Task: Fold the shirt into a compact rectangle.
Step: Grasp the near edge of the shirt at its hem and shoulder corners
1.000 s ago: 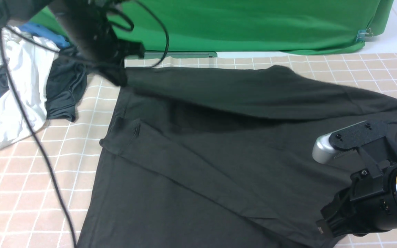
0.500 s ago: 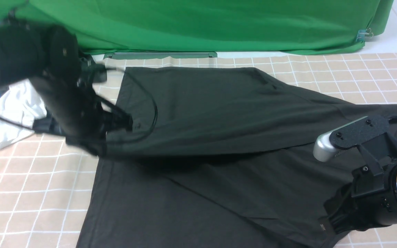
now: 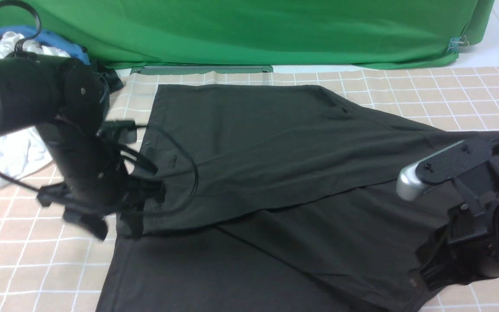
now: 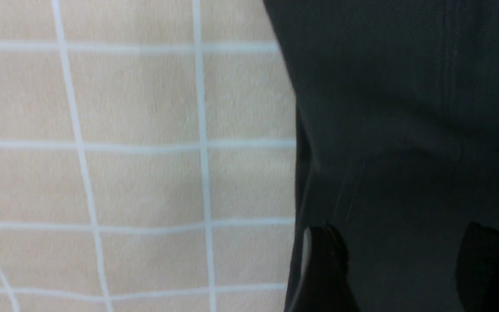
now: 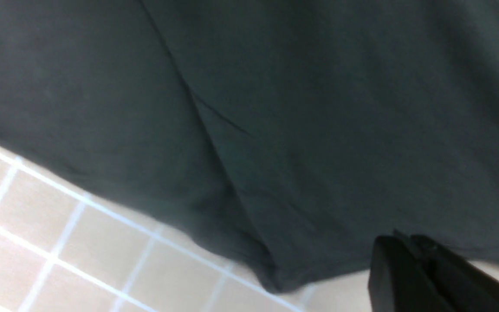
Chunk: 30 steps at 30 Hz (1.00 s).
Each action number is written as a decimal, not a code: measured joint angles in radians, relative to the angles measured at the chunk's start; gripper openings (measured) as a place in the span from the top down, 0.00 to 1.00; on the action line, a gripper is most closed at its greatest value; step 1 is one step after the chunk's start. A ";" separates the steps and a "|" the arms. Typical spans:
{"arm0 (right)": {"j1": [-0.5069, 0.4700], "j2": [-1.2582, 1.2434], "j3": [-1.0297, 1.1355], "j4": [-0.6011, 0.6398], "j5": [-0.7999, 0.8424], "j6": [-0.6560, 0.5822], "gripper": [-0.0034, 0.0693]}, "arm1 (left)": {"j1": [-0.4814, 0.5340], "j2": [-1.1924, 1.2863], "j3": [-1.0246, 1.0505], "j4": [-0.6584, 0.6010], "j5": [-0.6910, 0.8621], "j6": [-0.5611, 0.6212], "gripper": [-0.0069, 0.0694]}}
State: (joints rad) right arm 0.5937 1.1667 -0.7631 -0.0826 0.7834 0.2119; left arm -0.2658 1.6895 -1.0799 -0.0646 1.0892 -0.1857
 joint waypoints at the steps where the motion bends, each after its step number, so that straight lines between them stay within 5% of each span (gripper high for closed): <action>1: -0.006 0.000 -0.020 -0.029 0.042 0.005 0.86 | -0.014 -0.022 0.032 0.006 0.002 -0.006 0.39; 10: -0.091 -0.002 -0.098 -0.092 0.180 0.015 0.86 | -0.135 -0.247 0.410 -0.025 -0.163 -0.076 0.46; 20: -0.091 -0.002 -0.098 -0.050 0.172 -0.002 0.86 | -0.136 -0.261 0.521 0.020 -0.338 -0.183 0.27; 24: -0.091 -0.002 -0.098 -0.045 0.172 -0.005 0.86 | -0.136 -0.234 0.518 0.003 -0.352 -0.184 0.28; 27: -0.091 -0.002 -0.098 -0.044 0.172 -0.007 0.86 | -0.136 -0.216 0.510 -0.002 -0.341 -0.184 0.41; 30: -0.092 -0.002 -0.098 -0.044 0.182 -0.033 0.86 | -0.136 -0.215 0.501 -0.008 -0.330 -0.166 0.66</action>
State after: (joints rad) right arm 0.5014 1.1648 -0.8615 -0.1266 0.9659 0.1793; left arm -0.4014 1.4749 -0.5792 -0.0727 0.7587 -0.3521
